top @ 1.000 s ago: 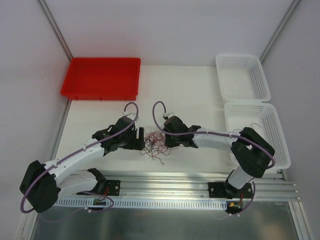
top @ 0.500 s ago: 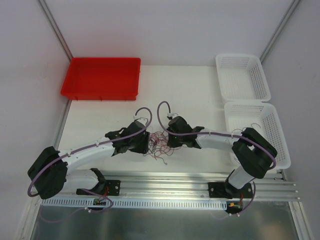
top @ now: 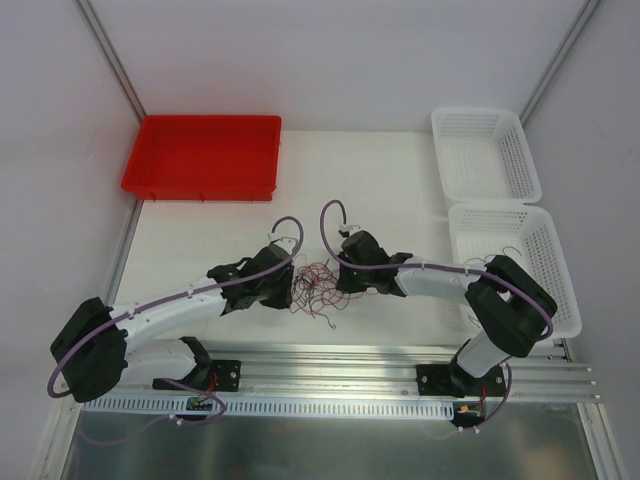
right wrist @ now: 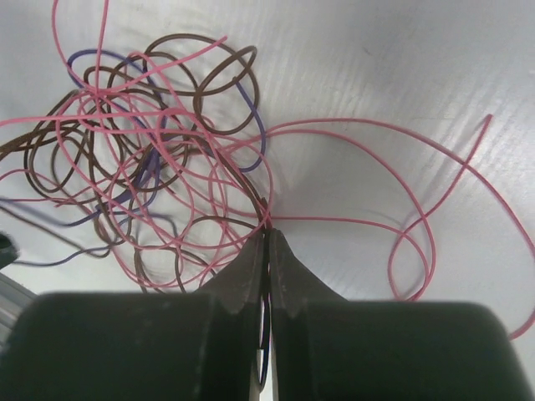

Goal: Untangle the cables

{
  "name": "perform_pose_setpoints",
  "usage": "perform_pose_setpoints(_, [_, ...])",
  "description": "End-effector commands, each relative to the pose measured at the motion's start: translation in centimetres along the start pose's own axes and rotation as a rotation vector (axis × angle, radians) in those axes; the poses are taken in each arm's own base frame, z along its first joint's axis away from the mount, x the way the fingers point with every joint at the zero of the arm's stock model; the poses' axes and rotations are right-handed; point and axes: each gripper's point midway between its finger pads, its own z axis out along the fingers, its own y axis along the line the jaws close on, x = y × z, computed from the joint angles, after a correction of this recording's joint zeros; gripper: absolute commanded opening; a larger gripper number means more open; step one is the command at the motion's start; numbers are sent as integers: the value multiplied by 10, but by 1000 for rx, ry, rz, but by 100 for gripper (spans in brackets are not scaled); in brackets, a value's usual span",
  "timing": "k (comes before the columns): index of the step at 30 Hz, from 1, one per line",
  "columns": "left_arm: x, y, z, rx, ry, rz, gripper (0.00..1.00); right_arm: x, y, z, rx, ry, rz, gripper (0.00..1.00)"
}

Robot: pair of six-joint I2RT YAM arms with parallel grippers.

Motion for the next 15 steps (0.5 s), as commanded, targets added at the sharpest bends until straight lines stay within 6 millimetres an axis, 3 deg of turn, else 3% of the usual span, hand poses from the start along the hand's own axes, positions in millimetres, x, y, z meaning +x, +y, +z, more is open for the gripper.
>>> perform_pose_setpoints(1, [-12,-11,-30,61,-62,-29,0,-13,-4,-8,-2,-51,49,1])
perform_pose_setpoints(5, [-38,-5,-80,50,-195,-42,0,-12,-25,-7,49,-47,109,1])
perform_pose_setpoints(6, [-57,-10,-107,82,-284,-54,0,-14,-30,-6,59,-49,134,1])
perform_pose_setpoints(7, [-58,-4,-119,59,-297,-58,0,-13,-34,-6,67,-47,146,1])
perform_pose_setpoints(10, [-90,7,-170,20,-457,-103,0,-9,-44,-7,96,-31,180,1])
perform_pose_setpoints(11, [-88,15,-180,-13,-457,-105,0,-6,-47,-7,109,-24,182,1])
perform_pose_setpoints(12, [-104,18,-203,-36,-520,-129,0,-7,-50,-7,116,-24,189,1])
perform_pose_setpoints(14, [-107,26,-218,-85,-523,-136,0,-4,-57,-8,146,-16,201,1])
perform_pose_setpoints(15, [-120,25,-241,-76,-578,-153,0,-5,-60,-9,156,-17,208,1])
